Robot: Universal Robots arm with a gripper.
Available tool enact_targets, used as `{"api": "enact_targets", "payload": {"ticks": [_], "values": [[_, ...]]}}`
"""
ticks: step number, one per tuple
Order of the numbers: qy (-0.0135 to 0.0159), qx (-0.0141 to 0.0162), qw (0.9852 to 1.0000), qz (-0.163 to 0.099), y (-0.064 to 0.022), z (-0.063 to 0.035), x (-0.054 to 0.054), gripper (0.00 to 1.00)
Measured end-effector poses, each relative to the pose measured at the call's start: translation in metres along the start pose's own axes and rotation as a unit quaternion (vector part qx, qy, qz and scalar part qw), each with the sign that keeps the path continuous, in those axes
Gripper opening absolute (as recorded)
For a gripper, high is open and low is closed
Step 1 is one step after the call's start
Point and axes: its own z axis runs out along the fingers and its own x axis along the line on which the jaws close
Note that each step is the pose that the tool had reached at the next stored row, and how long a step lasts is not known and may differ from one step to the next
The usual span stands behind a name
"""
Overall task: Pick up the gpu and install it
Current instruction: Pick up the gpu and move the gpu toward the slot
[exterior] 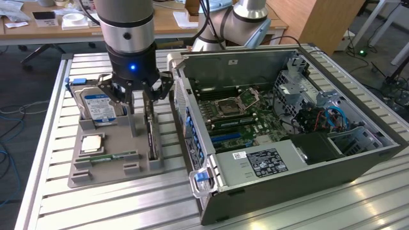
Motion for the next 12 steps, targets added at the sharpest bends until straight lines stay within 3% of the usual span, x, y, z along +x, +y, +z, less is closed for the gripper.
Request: {"api": "enact_targets", "payload": {"ticks": [3,8,12], "values": [[0.0014,0.001,1.0,0.0,-0.0002,0.0022,0.0,0.47],[0.0014,0.0014,1.0,0.0,-0.0003,0.0026,-0.0001,0.47],[0.0019,0.0064,1.0,-0.003,-0.0003,0.0034,-0.0008,0.47]]}}
